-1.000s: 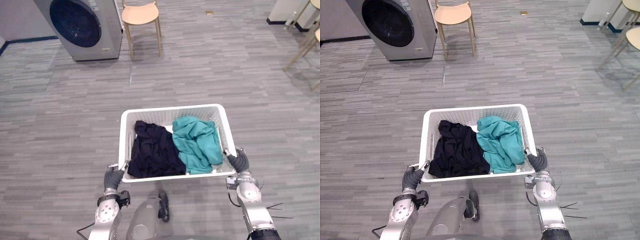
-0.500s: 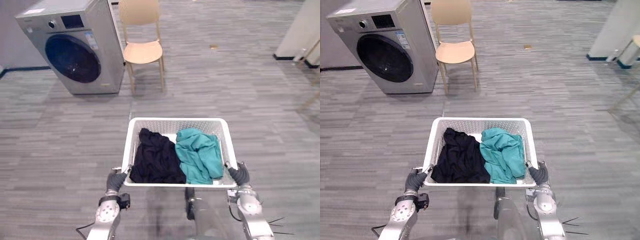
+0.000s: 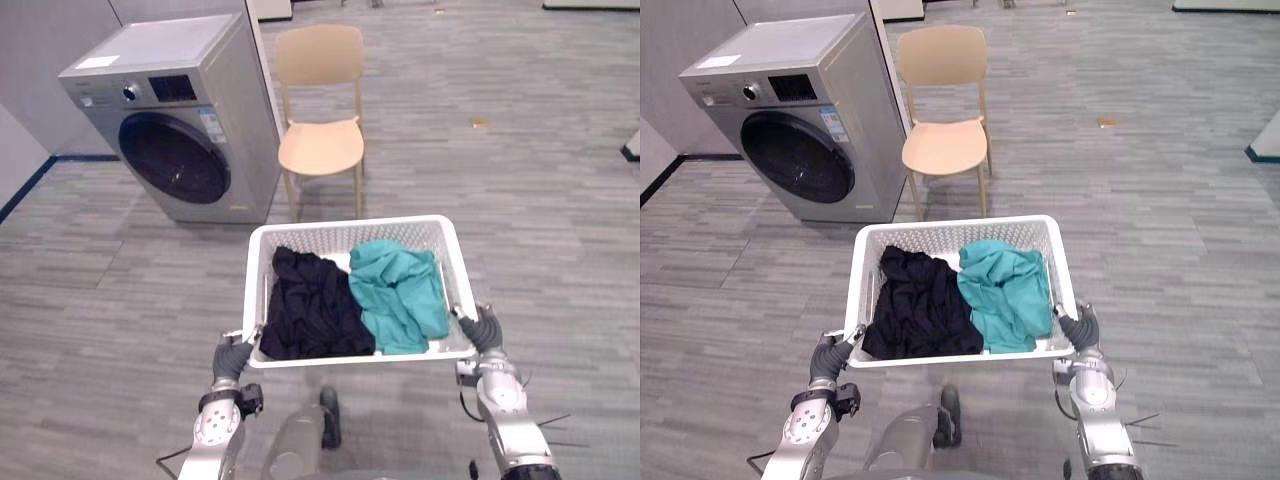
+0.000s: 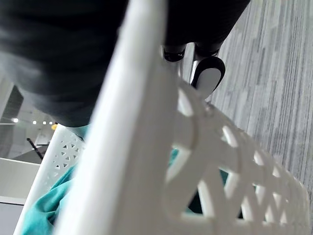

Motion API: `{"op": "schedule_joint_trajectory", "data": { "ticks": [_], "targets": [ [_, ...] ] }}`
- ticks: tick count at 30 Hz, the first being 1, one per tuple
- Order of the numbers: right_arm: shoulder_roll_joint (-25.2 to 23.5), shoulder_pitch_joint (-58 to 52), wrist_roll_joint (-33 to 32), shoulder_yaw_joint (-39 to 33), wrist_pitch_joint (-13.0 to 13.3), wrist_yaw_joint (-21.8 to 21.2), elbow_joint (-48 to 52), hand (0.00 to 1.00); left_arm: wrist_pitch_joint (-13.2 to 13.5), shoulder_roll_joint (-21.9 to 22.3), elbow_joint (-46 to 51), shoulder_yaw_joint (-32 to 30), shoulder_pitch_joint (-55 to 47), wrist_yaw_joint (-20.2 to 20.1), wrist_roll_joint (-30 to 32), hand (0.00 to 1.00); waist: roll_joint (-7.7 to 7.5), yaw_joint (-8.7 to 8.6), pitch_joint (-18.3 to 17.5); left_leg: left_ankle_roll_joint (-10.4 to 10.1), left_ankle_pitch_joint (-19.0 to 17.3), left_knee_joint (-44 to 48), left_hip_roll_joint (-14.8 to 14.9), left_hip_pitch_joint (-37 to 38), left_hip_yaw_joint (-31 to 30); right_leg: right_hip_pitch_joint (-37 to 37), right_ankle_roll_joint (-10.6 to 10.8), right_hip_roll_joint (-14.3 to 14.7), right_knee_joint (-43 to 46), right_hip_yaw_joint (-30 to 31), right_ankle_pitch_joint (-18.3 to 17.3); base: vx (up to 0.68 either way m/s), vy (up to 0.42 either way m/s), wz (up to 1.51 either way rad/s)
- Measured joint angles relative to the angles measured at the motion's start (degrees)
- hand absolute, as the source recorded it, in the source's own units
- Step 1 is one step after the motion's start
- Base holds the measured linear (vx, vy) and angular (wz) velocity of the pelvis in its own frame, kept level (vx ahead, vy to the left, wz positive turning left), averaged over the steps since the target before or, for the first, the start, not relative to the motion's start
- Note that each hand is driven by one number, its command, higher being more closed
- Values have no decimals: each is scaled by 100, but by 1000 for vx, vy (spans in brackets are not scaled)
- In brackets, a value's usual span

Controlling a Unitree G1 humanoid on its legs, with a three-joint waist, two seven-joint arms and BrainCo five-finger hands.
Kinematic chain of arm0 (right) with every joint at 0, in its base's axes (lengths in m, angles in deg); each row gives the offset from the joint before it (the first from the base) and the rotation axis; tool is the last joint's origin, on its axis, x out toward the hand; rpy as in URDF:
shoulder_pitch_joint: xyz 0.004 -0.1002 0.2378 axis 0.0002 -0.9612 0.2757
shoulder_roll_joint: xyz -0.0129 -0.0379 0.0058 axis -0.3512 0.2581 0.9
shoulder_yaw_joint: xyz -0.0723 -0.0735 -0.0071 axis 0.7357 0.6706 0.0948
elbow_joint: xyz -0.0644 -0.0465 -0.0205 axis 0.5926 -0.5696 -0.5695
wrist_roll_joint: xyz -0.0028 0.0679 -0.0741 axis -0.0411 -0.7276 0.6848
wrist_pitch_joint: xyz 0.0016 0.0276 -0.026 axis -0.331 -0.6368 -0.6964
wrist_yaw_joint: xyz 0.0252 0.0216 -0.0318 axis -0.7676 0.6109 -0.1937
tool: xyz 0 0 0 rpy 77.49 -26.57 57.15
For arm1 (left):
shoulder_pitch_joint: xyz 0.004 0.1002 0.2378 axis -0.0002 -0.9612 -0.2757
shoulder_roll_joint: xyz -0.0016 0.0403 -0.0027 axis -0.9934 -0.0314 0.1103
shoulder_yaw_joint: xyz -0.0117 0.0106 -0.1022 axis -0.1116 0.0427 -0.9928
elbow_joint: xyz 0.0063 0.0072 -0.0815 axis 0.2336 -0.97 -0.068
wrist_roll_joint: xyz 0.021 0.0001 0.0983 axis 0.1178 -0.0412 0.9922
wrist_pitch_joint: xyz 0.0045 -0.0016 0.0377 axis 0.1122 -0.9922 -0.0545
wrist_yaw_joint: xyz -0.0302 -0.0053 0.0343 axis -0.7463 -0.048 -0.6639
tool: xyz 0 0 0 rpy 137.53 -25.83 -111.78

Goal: Pick up the laundry basket with both hands and put the clothes into the washing machine.

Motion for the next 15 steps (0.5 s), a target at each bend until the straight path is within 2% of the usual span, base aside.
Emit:
{"op": "schedule_joint_trajectory", "data": {
  "ticks": [1,2,3,4,5,6,7,9,10,11,12,13,14,15],
  "targets": [
    [2,8,-2,-56,31,-16,-49,100,-13,10,-1,37,7,0,30,100,-16,50,0,72,-338,271,-11,-4,43,-185,185,-81,552,92,-123,646,250,-7],
    [-22,9,1,-78,31,-32,-76,100,-46,5,-2,49,-13,0,51,100,-37,60,-2,76,-609,369,-38,105,98,-524,437,-205,1518,237,-293,723,318,-22],
    [-70,24,6,-81,31,-48,-132,100,-85,-36,-4,49,-20,1,51,100,-86,47,26,50,-800,386,-107,305,149,-949,642,-353,2703,444,-313,559,244,-19],
    [-143,19,8,-79,31,-57,-251,100,-123,-116,-7,53,-24,1,51,100,-169,23,72,-16,-944,348,-227,635,208,-1390,958,-507,4057,649,-155,585,242,-16],
    [-241,-54,8,-81,24,-58,-394,100,-188,-226,-7,95,-57,1,57,100,-217,-11,101,-5,-1119,173,-378,1195,242,-1781,953,-721,5465,614,-78,602,208,-17],
    [-311,-89,7,-72,24,-59,-489,100,-197,-288,-7,98,-122,3,109,100,-204,-61,104,3,-1203,-140,-462,1735,242,-2097,521,-770,6129,445,-171,686,216,-17],
    [-339,-98,8,-72,24,-60,-502,100,-198,-322,-7,98,-128,4,109,100,-188,-107,96,1,-1207,-389,-491,2034,239,-2335,373,-747,6228,358,-256,528,156,-12],
    [-367,-93,6,-72,48,-79,-442,100,-194,-420,15,102,-21,3,109,100,-148,-165,82,3,-1208,-1031,-531,2622,160,-3185,-10,-480,5651,-63,-497,526,119,-3],
    [-360,-99,6,-75,49,-85,-437,100,-196,-426,13,107,14,3,108,100,-136,-189,85,1,-1207,-1176,-530,2754,102,-3357,-81,-351,5198,-134,-532,480,89,28],
    [-352,-116,2,-88,47,-91,-422,100,-197,-432,12,126,56,2,109,100,-122,-309,94,-23,-1215,-1431,-520,3004,-36,-3554,-114,-72,3839,-152,-405,510,50,56],
    [-357,-164,-1,-135,44,-90,-378,100,-197,-435,-3,170,73,2,109,100,-157,-413,92,-66,-1239,-1617,-577,3249,-166,-3684,-112,79,2557,-88,78,530,34,64],
    [-358,-206,-1,-155,43,-90,-332,100,-197,-436,-10,194,72,1,109,100,-194,-449,77,-105,-1261,-1714,-624,3396,-237,-3733,-95,122,1954,-32,382,556,18,62],
    [-346,-297,-1,-173,39,-90,-258,100,-197,-435,-21,238,67,1,111,100,-264,-484,55,-221,-1331,-1870,-733,3680,-405,-3790,-90,158,1127,169,986,616,-37,67],
    [-333,-348,-1,-178,27,-90,-259,100,-197,-431,-40,271,49,0,115,100,-288,-557,33,-376,-1428,-1895,-763,3966,-583,-3796,-356,164,1038,283,1546,636,-58,76]
  ]
}}
